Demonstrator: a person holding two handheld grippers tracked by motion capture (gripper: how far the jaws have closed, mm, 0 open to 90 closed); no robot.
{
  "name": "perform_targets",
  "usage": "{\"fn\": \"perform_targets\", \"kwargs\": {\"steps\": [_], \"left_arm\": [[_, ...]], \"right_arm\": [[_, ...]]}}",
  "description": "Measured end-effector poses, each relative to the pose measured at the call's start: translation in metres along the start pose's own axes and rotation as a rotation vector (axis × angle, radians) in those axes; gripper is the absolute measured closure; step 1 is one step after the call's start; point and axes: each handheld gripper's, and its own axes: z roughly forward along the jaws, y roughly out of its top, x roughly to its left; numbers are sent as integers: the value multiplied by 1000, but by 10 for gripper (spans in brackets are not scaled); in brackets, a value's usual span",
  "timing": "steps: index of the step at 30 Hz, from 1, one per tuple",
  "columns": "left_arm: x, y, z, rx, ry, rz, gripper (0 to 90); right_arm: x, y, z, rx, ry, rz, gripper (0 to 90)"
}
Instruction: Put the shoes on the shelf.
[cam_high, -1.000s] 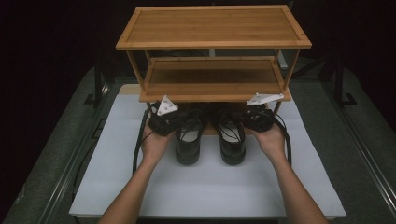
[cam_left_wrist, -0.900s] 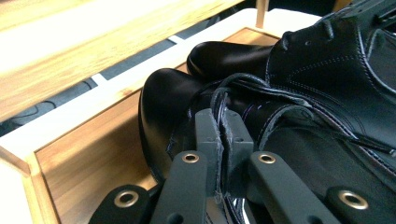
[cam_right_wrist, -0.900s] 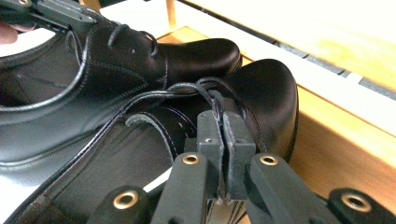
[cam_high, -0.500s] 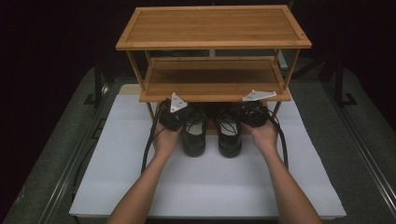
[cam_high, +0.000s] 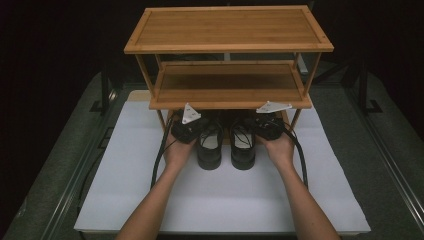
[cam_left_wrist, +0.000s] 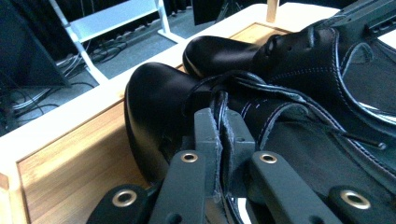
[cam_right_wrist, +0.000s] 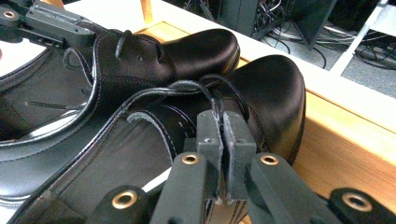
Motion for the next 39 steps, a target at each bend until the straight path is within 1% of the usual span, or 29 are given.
{"fn": "perform_targets", "kwargs": {"steps": [1,3,4,5,6,7,8,9,11,12,14,17,18,20,23,24,25,26,27,29,30,31,32,33,34,36,37,39], "left_arm": [[0,0,0,0,-2,-2,858],[1,1,0,1,-8,-9,819],[2,1,0,9,-6,-8,781],[3,1,-1,11,-4,-14,706],[5,1,-4,21,-3,-22,660],[6,2,-7,23,-11,-26,607],[8,2,-11,24,-20,-32,576],[9,2,-14,26,-27,-36,553],[11,2,-24,40,-45,-45,498],[12,2,-29,40,-61,-45,477],[12,0,-40,34,-69,-48,442],[11,-6,-54,32,-104,-63,368],[10,-9,-59,29,-118,-71,360],[9,-16,-69,26,-138,-71,321],[4,-28,-75,32,-168,-89,263],[1,-35,-76,39,-171,-82,246],[-1,-39,-76,45,-174,-77,233],[-4,-48,-74,64,-180,-66,222],[-6,-52,-73,76,-183,-65,189],[-8,-60,-68,90,-196,-76,168],[-9,-65,-64,98,-207,-76,160],[-10,-66,-61,107,-215,-70,159],[-13,-68,-56,126,-222,-68,145],[-14,-69,-53,132,-228,-64,118],[-17,-69,-49,137,-238,-57,109],[-21,-70,-44,145,-244,-50,102],[-22,-70,-42,151,-247,-45,102],[-26,-72,-35,166,-247,-35,97]], "right_arm": [[0,0,0,-2,0,2,861],[1,0,0,-2,-4,-1,831],[2,1,0,-2,-8,-3,814],[3,2,-1,1,-10,-7,771],[2,2,-2,-1,-6,-3,731],[2,3,-6,-3,-1,1,681],[1,4,-10,1,7,8,655],[1,4,-13,3,18,13,625],[1,2,-23,1,35,25,592],[1,1,-26,-2,35,28,571],[2,-1,-36,-6,49,36,528],[6,-8,-50,-3,60,46,457],[7,-10,-52,0,65,45,442],[11,-17,-59,-1,71,44,417],[15,-28,-65,12,79,45,368],[17,-33,-66,15,84,40,356],[19,-38,-66,26,91,46,343],[20,-41,-66,28,94,44,332],[22,-49,-66,24,103,36,314],[23,-55,-66,14,109,40,302],[23,-59,-65,15,123,46,283],[24,-62,-63,25,124,47,274],[24,-65,-62,26,129,48,272],[24,-69,-58,32,141,53,254],[24,-71,-56,40,142,54,244],[24,-76,-47,73,154,56,199],[24,-78,-43,94,154,60,186],[24,-83,-34,119,167,68,176]]}}
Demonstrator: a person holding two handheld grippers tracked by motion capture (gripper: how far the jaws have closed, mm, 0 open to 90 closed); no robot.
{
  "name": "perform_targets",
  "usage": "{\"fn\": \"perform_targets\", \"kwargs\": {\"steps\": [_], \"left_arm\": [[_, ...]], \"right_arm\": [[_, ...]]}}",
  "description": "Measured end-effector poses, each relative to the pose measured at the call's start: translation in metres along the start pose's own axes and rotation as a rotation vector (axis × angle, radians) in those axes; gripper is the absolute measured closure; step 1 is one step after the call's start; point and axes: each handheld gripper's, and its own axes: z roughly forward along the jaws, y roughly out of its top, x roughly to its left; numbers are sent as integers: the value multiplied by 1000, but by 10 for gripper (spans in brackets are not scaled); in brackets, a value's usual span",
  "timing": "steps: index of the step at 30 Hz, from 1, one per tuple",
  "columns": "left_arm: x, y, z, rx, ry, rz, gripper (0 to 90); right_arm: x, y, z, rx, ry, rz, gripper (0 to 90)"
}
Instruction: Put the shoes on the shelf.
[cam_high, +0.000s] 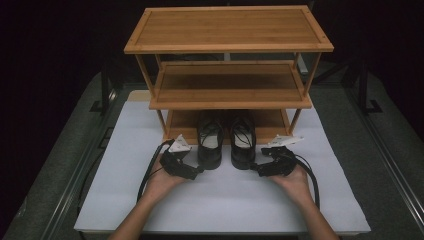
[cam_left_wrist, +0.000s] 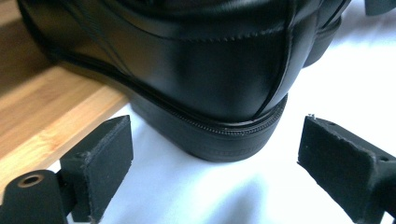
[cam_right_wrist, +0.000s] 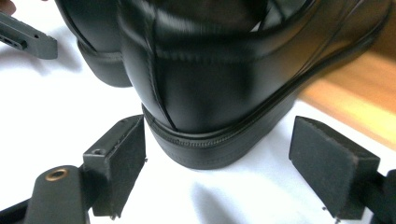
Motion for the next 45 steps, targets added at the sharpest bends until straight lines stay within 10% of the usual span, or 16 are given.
{"fn": "perform_targets", "kwargs": {"steps": [27,45], "left_arm": [[-15,6,32,82,63,61,127],[-11,19,23,78,36,1,132]], "right_arm": [[19,0,36,69,-46,-23,171],[21,13,27,62,-43,-2,183]]}}
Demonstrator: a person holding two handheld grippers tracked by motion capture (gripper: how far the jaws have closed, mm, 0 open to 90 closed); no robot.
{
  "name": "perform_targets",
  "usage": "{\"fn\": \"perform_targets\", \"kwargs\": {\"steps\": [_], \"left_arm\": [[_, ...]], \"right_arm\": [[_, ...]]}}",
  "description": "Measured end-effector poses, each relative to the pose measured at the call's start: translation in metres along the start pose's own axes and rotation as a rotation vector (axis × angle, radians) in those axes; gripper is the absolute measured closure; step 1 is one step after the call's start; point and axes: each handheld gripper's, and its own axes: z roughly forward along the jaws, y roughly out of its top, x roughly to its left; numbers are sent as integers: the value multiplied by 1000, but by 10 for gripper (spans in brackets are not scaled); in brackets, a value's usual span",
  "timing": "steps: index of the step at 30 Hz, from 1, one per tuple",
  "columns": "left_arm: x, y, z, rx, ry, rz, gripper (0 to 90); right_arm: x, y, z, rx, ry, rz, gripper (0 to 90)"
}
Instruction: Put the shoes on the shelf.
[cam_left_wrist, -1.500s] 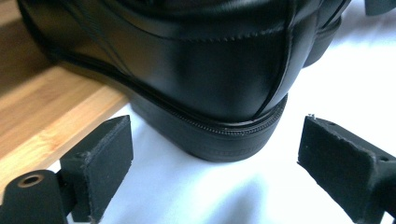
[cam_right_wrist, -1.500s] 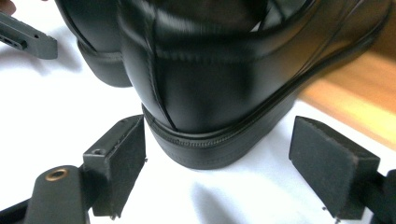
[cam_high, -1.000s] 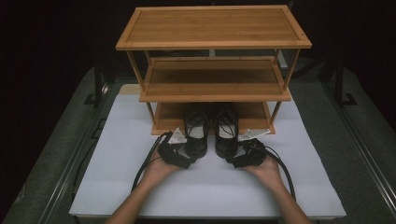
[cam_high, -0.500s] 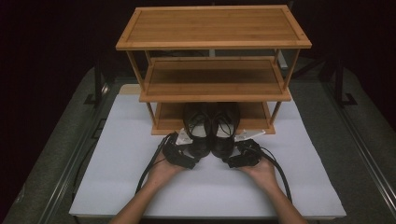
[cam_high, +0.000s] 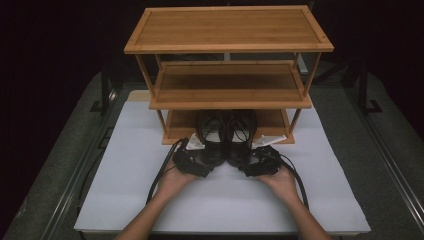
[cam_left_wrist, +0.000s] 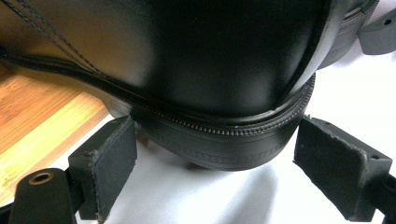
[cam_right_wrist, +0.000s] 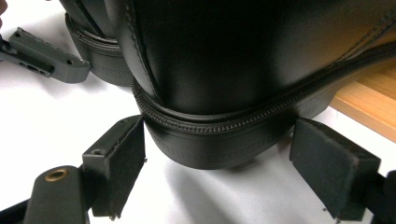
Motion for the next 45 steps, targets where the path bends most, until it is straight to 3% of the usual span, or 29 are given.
{"fn": "perform_targets", "kwargs": {"steps": [8,15,25,32,37,38,42,44,45], "left_arm": [[1,5,-2,7,-7,-1,132],[10,17,-6,-14,-10,-18,130],[33,31,5,-28,-1,-42,130],[51,40,17,-38,11,-47,130],[64,44,27,-44,15,-40,130],[65,45,29,-46,15,-43,130],[69,44,35,-40,31,-47,129],[69,43,38,-29,32,-47,129],[70,42,40,-26,30,-47,129]], "right_arm": [[-1,5,-3,8,1,-6,194],[-8,15,-9,-26,19,15,194],[-25,35,3,-36,5,33,195],[-38,49,14,-44,-29,27,195],[-45,57,24,-38,-49,51,195],[-50,58,26,-56,-50,13,195],[-52,60,31,-39,-57,45,195],[-53,61,34,-50,-57,11,194],[-54,60,36,-38,-83,-1,194]]}}
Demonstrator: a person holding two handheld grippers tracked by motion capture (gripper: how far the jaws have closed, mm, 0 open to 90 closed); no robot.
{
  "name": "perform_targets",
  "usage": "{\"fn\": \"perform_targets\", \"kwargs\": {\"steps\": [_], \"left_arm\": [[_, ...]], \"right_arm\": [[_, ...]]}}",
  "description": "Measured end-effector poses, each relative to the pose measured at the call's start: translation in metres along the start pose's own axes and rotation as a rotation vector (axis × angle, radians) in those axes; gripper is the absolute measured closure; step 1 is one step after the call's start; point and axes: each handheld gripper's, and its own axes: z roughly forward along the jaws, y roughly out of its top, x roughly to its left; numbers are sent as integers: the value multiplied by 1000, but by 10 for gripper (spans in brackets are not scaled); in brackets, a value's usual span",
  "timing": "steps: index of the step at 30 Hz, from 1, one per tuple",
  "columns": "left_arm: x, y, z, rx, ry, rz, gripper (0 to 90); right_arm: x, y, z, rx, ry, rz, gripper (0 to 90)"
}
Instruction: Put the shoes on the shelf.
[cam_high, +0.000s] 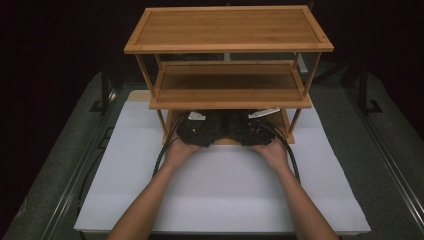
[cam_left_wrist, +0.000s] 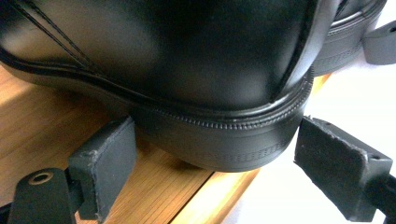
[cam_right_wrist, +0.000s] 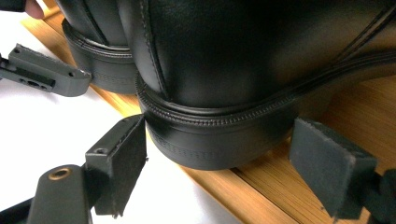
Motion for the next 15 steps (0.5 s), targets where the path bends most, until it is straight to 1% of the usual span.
{"fn": "perform_targets", "kwargs": {"steps": [3,7,8,9,10,11,12,13,15], "left_arm": [[0,-1,4,7,8,-5,129],[0,-2,9,36,25,11,129],[-1,-3,11,36,27,11,129],[0,-4,12,41,20,20,129],[0,-4,13,48,26,18,129],[0,-5,14,43,18,6,127],[0,-5,14,39,23,3,125],[0,-5,14,39,30,3,125],[0,-5,14,39,20,4,124]], "right_arm": [[0,0,3,6,-8,-5,194],[-1,-3,8,27,-28,-18,194],[-1,-4,9,37,-36,-19,194],[-1,-5,10,45,-40,-25,194],[-1,-6,12,47,-41,-34,194],[-1,-6,13,50,-42,-31,194],[0,-7,14,54,-43,-33,194],[-1,-8,15,56,-43,-25,194],[-3,-10,16,59,-25,0,193]]}}
